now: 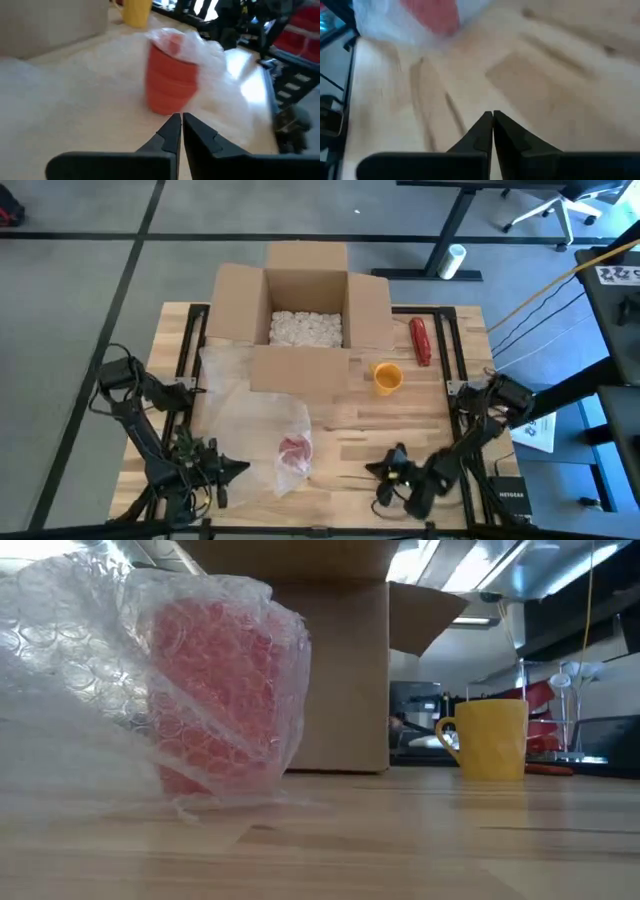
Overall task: Wrap mug
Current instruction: Wrap the red mug with bubble wrap
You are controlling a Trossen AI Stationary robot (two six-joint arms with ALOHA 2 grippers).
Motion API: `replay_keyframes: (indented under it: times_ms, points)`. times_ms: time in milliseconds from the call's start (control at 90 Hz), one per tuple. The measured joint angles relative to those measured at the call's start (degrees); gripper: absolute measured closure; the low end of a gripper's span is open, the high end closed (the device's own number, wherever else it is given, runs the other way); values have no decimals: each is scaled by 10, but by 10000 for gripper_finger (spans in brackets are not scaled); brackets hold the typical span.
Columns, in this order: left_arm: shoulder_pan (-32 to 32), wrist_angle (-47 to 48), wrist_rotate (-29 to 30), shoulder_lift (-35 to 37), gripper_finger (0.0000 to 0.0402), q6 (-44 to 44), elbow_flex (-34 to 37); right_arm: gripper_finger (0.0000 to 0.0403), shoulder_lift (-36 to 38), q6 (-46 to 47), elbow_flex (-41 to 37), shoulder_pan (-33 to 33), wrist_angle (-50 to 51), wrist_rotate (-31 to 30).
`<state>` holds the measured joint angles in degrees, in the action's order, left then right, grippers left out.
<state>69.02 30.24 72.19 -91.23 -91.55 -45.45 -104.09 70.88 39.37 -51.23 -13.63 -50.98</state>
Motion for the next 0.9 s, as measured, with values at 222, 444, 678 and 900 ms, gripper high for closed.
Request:
replay_keyframes:
  times_ms: [222,444,678,900]
  points:
    - [21,191,-43,139,402,0,41,403,40,-171,-25,86,-74,102]
    - [55,135,-46,309,402,22,189,403,42,-207,-25,147,-108,197]
    - [47,-52,-84,419,402,270,269,403,42,-217,-25,166,-139,239]
    - [-35,-98,-175,468,402,401,283,403,42,-214,-25,168,-164,247]
